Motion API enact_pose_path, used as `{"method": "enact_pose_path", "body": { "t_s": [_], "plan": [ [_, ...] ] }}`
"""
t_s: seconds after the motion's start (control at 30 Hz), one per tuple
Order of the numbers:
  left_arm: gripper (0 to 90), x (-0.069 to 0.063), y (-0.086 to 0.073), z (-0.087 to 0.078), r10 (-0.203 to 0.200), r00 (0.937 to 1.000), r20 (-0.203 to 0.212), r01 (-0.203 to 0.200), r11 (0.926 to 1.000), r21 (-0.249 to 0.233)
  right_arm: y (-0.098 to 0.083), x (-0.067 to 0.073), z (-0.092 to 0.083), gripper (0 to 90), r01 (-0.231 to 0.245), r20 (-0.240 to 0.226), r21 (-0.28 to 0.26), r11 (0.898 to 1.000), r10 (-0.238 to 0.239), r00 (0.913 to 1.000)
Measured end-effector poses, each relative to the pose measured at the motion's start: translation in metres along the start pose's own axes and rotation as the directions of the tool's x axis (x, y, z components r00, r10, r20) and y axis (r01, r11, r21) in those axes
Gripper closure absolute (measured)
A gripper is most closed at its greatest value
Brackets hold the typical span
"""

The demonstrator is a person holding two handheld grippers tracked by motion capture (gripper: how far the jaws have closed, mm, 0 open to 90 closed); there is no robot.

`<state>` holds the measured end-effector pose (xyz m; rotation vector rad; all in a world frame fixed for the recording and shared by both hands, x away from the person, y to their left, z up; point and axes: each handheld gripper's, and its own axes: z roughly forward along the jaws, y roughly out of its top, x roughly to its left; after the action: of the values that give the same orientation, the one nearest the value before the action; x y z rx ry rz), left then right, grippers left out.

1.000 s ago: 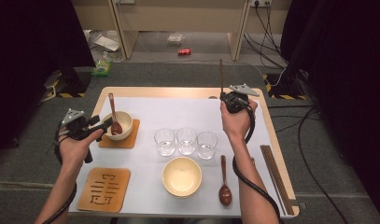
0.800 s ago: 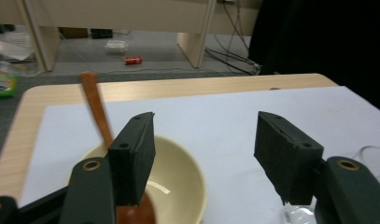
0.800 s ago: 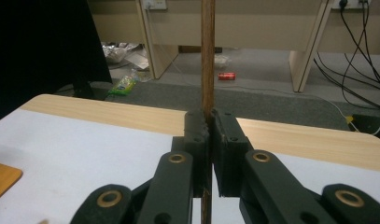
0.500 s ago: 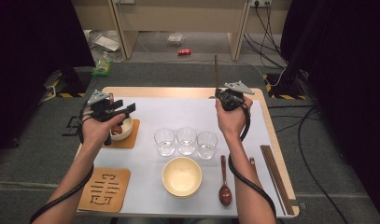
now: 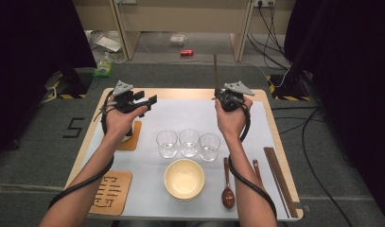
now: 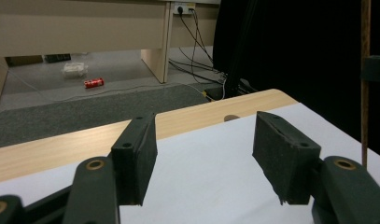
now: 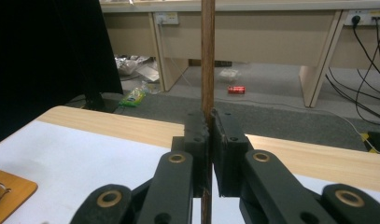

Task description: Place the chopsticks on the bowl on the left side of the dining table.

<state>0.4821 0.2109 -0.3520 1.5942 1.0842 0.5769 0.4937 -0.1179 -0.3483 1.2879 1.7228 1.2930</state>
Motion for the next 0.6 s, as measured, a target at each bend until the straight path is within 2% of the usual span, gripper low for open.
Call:
{"method": "enact_pose_path", "body": {
  "t_s": [0.37, 0.6],
  "plan": [
    [39.8, -0.012, 0.010, 0.013, -0.001, 0.9995, 0.031, 0.001, 1.0000, -0.005, -0.001, 0.008, 0.004, 85.3, 0.003, -0.017, -0.002, 1.000, -0.003, 0.9998],
    [41.7, -0.023, 0.019, 0.020, -0.001, 0.9979, 0.065, 0.002, 1.0000, -0.007, -0.002, 0.015, 0.008, 85.4, 0.008, -0.038, 0.000, 1.000, -0.008, 0.9992]
  ]
}}
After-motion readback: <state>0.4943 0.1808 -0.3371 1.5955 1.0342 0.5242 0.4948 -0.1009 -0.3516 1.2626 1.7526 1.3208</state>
